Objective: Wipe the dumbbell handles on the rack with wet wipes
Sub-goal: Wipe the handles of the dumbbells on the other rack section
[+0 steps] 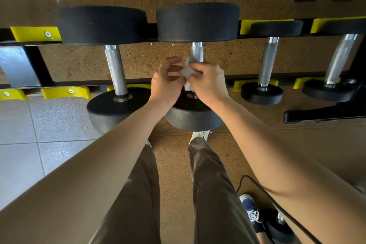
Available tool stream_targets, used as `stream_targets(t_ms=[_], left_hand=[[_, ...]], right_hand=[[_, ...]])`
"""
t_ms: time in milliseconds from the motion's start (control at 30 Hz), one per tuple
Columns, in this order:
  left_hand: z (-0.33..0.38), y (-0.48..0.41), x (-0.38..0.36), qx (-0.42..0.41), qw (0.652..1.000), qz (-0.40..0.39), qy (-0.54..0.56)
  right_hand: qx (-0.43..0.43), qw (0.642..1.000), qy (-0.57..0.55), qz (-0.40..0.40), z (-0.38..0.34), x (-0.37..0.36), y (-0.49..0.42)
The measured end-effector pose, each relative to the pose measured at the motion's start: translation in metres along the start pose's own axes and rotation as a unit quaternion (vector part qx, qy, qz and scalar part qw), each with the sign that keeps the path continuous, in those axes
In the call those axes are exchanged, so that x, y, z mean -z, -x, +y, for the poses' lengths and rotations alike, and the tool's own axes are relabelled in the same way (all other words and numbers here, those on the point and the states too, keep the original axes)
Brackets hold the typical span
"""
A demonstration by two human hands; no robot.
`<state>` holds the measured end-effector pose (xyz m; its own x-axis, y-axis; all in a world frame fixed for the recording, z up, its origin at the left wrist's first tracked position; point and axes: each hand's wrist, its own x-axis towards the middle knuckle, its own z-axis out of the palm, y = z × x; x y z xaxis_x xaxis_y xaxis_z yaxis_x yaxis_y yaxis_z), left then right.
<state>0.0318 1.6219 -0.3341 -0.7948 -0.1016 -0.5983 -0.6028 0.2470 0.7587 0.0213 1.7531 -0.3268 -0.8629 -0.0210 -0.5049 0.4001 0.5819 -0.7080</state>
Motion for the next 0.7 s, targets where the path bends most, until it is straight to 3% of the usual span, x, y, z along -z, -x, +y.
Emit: stream_targets(t_ms=[100,167,333,400,533,633,700], left_hand=[[-0.003,0.002,-0.003,-0.074,0.992,-0.028,-0.102],[-0.009,0.002,-0.007,-0.08,0.985,-0.04,-0.145],[-0.007,-0.002,-0.015,-0.012,0.988,0.004,-0.154],[-0.003,-0.011,-0.012,0.03,0.989,0.059,-0.129],[0.01,-0.03,0.002,0.095,0.984,0.144,-0.046],[0.02,-0.038,0.001,0.106,0.989,0.096,0.044],[0.02,-0.037,-0.008,0.105,0.993,0.045,0.036]], right_hand=[[-0.019,0.997,0.012,-0.072,0.006,0.006,0.007],[-0.029,0.996,0.009,-0.079,0.012,0.01,0.011],[-0.016,0.997,-0.009,0.08,0.03,-0.003,0.025],[-0.01,0.994,0.003,0.111,0.033,-0.007,0.026],[-0.022,0.995,0.011,0.1,0.03,-0.007,0.019],[-0.022,0.994,0.003,0.105,0.028,-0.007,0.018],[-0.02,0.994,0.005,0.11,0.029,-0.008,0.019]])
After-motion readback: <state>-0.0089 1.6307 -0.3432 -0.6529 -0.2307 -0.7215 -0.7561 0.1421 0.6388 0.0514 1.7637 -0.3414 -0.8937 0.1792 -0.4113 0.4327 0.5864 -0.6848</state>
